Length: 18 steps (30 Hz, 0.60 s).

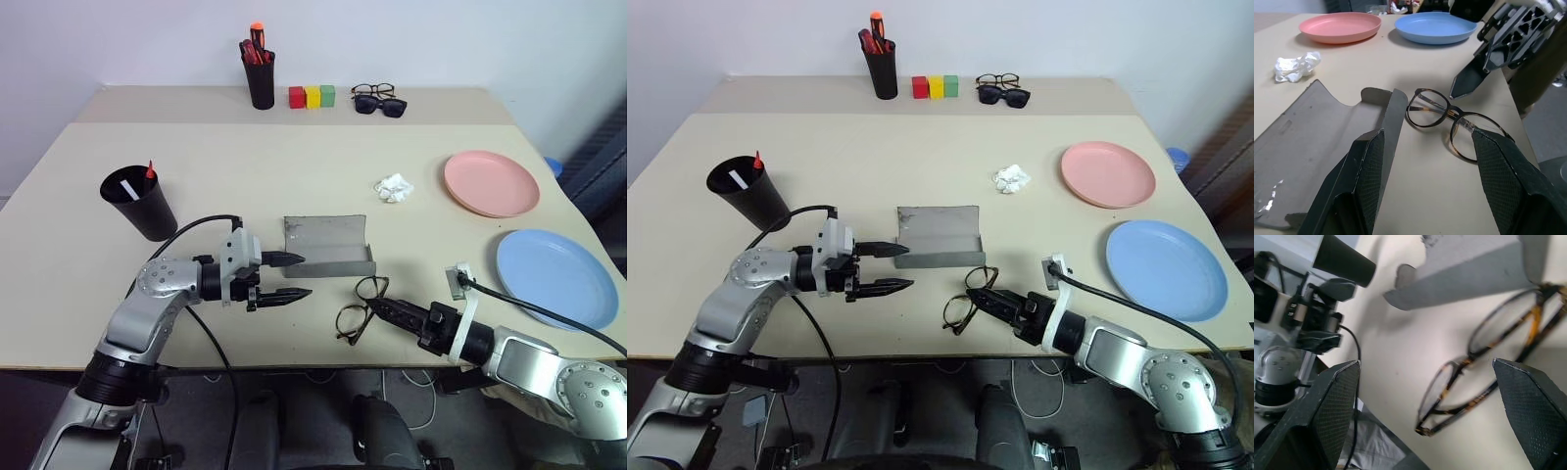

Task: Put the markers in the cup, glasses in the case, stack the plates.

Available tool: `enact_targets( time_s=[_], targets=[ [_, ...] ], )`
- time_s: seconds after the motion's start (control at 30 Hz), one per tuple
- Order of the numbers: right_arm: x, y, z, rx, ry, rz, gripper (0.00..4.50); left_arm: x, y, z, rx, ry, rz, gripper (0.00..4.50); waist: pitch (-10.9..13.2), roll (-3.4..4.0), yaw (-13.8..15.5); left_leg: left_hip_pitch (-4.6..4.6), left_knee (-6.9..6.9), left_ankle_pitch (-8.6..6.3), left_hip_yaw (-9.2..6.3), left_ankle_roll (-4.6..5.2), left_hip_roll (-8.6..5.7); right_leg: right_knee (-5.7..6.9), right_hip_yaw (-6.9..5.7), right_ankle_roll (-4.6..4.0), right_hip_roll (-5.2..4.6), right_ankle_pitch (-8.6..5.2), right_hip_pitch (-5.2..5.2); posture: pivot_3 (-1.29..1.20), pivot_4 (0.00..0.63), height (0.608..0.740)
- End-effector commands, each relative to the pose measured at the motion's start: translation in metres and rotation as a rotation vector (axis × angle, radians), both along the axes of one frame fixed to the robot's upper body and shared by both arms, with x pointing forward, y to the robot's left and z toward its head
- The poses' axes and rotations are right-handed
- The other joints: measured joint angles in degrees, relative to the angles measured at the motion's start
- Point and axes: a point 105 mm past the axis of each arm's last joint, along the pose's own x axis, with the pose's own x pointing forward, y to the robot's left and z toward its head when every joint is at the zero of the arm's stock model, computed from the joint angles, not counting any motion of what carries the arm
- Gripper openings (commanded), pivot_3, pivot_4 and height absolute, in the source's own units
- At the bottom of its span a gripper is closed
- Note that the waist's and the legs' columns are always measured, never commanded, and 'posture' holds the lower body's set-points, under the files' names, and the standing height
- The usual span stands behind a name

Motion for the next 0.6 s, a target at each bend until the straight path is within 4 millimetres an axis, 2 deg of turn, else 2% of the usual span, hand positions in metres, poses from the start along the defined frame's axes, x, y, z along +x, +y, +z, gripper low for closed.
enact_targets(
  time_s=[0.03, 0.17, 0.4, 0.6],
  targets=[
    [0.000, 0.003, 0.004, 0.019, -0.018, 0.028, 4.41, -0.009, 0.004, 0.016, -0.024, -0.064, -0.043, 2.88, 0.0, 0.00, 0.0, 0.00, 0.00, 0.00, 0.00, 0.00, 0.00, 0.00, 0.00, 0.00, 0.00, 0.00, -0.01, 0.00, 0.150, 0.740],
    [0.001, 0.005, 0.001, 0.023, -0.013, 0.041, 4.41, -0.016, 0.014, 0.015, -0.010, -0.081, -0.076, 2.88, 0.0, 0.01, 0.0, 0.00, -0.02, 0.00, 0.00, 0.00, 0.01, -0.01, 0.00, 0.00, 0.00, 0.00, -0.02, 0.00, 0.150, 0.740],
    [0.005, 0.013, -0.003, 0.036, -0.009, 0.068, 4.41, -0.030, 0.053, 0.014, 0.042, 0.043, -0.184, 2.88, 0.0, 0.05, -0.2, -0.03, -0.07, -0.01, 0.03, -0.01, 0.04, -0.02, 0.00, -0.01, 0.00, 0.00, -0.11, 0.00, 0.150, 0.740],
    [0.007, 0.020, -0.003, 0.049, -0.014, 0.080, 4.41, -0.030, 0.060, 0.014, 0.059, 0.052, -0.204, 2.88, 0.0, 0.06, 0.0, -0.10, -0.09, -0.02, 0.06, -0.02, 0.04, -0.24, 0.00, -0.06, -0.03, 0.03, -0.10, 0.00, 0.150, 0.740]
  ],
)
